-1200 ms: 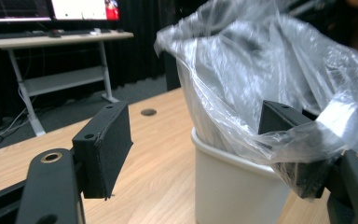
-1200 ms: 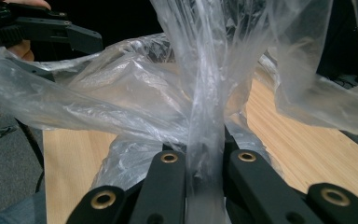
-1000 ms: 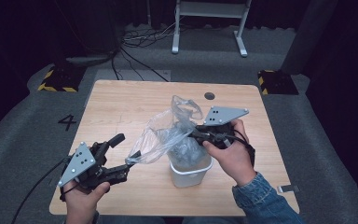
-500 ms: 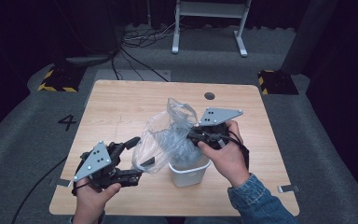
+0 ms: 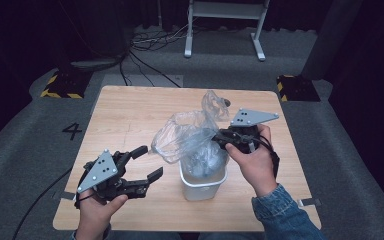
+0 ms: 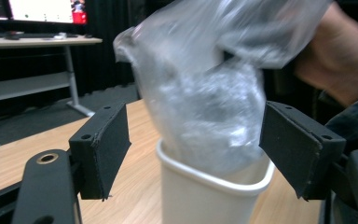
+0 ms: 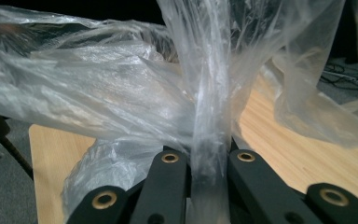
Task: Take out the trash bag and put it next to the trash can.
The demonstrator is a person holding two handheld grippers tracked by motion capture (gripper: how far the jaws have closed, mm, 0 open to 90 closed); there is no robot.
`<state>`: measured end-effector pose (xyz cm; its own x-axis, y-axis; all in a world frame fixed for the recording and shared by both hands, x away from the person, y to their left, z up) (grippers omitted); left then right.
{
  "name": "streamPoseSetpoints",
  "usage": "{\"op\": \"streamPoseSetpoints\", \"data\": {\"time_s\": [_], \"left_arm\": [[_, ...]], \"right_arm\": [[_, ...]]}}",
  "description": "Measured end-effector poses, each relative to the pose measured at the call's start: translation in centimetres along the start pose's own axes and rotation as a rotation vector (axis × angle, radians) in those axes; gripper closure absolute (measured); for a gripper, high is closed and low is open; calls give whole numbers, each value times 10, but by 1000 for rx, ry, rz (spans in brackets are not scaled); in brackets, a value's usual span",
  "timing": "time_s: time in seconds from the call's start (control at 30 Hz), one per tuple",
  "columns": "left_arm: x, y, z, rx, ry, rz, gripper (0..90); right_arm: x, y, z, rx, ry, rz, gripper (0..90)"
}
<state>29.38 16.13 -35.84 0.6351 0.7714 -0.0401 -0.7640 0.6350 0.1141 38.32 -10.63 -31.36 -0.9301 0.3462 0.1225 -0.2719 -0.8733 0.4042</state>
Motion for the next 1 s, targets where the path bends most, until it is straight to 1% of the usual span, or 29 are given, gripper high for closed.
{"op": "streamPoseSetpoints", "data": {"time_s": [0.1, 0.17, 0.23, 0.27, 0.33, 0.43, 0.57, 0.63, 0.7, 0.83, 0.9, 1.0], "left_arm": [[2, 0, -2, 9, 4, 12, 240], [3, 1, -3, 20, -4, 23, 240], [5, 2, -4, 26, -2, 33, 240], [6, 2, -5, 29, -8, 42, 240], [9, 3, -7, 41, -5, 54, 240], [13, 4, -9, 58, -8, 74, 240], [20, 5, -12, 94, -40, 119, 237], [23, 6, -15, 113, -46, 129, 232], [27, 7, -17, 137, -65, 146, 230], [32, 9, -20, 163, -69, 165, 226], [32, 11, -22, 174, -65, 168, 225], [34, 12, -24, 192, -63, 174, 224]], "right_arm": [[3, 5, 5, -16, 13, -1, 882], [5, 8, 9, -26, 24, 0, 882], [7, 11, 12, -35, 33, -3, 882], [7, 13, 14, -40, 38, -6, 882], [7, 17, 17, -48, 45, -14, 882], [3, 25, 21, -60, 45, -33, 882], [-6, 37, 23, -68, 35, -67, 882], [-11, 42, 24, -65, 28, -86, 882], [-18, 46, 24, -57, 21, -104, 882], [-32, 55, 20, -57, 4, -135, 882], [-39, 59, 16, -59, -10, -152, 882], [-50, 64, 8, -41, -29, -186, 881]]}}
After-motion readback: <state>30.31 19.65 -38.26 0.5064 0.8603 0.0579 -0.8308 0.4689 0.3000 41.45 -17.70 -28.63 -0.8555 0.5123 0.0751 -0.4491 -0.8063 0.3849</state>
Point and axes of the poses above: each handheld gripper's, and its own axes: y roughly backward along the jaws, z roughly out of its top, x roughly to its left, the point moved 4 cm from there along -y, roughly forward along the jaws, and after that the axes turned 12 degrees about z, right-handed, at the moved point
